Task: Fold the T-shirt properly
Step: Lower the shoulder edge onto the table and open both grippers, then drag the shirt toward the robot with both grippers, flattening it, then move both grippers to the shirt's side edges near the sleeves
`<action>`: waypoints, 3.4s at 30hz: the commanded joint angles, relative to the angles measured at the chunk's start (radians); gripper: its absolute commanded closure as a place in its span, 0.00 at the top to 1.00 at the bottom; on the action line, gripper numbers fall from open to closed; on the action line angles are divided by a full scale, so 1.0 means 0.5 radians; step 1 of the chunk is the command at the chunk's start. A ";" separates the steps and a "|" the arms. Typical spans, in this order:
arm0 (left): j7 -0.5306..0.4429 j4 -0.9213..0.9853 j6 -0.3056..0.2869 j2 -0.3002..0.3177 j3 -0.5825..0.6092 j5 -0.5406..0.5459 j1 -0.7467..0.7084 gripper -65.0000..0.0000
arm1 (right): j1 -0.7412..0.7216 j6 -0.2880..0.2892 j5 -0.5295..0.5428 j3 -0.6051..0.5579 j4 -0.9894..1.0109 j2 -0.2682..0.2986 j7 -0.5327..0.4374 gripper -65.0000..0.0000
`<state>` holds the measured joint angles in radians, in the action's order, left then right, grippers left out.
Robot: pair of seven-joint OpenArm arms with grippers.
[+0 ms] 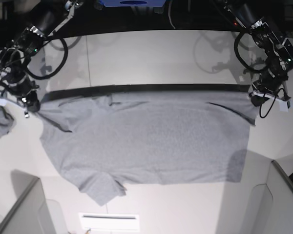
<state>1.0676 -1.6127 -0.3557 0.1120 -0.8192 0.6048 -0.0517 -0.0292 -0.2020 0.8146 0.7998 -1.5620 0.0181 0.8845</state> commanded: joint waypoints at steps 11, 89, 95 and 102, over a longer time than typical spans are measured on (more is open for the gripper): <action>0.389 -0.302 0.001 0.081 -0.189 0.013 0.083 0.00 | -0.097 -0.221 0.045 0.028 -0.204 0.085 0.319 0.00; 0.266 -0.422 -0.014 0.026 -0.370 0.022 -0.736 0.77 | 0.931 -0.061 0.263 0.142 -0.640 -0.059 -0.077 0.40; 0.260 -0.437 -0.014 0.035 -0.683 0.025 -0.659 0.77 | 0.760 -0.052 0.256 0.035 -0.655 0.063 -0.070 0.42; 0.263 -0.468 -0.017 0.097 -0.898 0.025 -0.451 0.77 | 0.505 0.046 0.256 -0.469 -0.640 0.318 -0.070 0.41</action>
<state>1.2179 -1.8271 -0.3656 0.1417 -1.2621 0.6064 -0.2733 0.2295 -0.1894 0.9348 0.5556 -1.8668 0.1604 0.8658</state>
